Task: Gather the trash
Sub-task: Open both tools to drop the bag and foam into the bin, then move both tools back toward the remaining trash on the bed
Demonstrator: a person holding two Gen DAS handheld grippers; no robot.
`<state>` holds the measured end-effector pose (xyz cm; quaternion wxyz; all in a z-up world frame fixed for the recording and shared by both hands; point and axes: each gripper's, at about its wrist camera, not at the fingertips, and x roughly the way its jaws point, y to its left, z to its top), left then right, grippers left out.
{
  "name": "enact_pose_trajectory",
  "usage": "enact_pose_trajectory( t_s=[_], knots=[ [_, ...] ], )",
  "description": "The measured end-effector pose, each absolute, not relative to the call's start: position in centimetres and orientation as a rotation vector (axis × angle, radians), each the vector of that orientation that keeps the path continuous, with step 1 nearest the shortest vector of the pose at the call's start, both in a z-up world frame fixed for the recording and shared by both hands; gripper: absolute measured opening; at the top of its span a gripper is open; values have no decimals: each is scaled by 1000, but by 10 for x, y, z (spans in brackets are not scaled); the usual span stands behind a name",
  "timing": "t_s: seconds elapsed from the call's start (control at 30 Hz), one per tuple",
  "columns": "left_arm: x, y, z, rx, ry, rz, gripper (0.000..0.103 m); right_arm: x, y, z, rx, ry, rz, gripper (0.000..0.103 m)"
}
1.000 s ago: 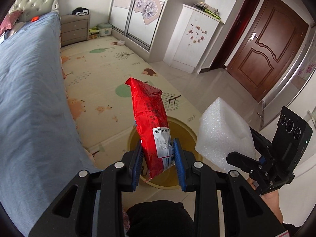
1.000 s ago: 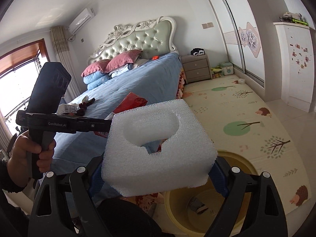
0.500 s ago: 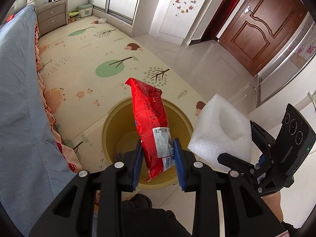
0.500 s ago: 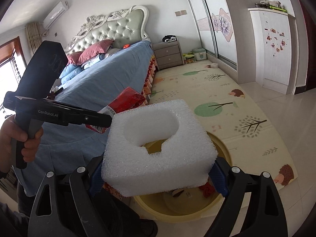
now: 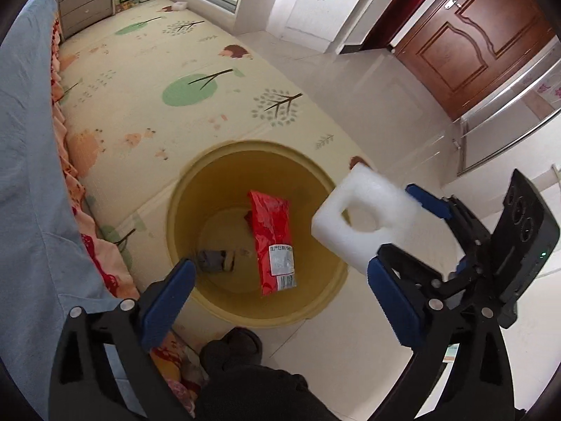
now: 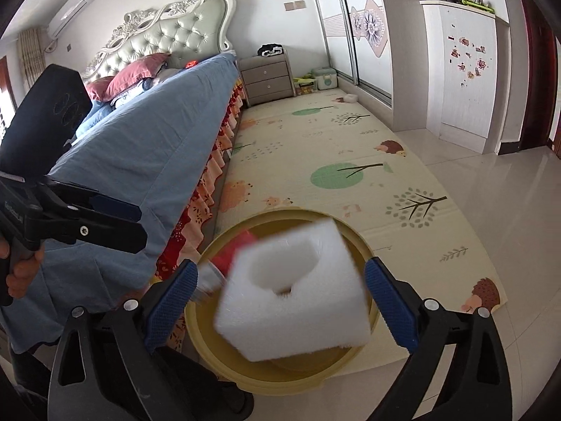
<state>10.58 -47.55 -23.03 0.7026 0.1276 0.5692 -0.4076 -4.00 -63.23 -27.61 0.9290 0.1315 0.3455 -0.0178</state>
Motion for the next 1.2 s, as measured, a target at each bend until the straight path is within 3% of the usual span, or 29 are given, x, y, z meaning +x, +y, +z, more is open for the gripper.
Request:
enact_pose_trajectory(
  t_s=[0.37,0.63,1.2],
  knots=[
    [103,-463,-214,283,1188,-867,98,-43,-625,-264,249,707,-38,93],
    [87,-432,-167,248,1032,-873,98,-52,-597,-222,185,649,-29,93],
    [69,-211,-67,128,647,-552,98,-2,-410,-133,32,475,271,93]
  ],
)
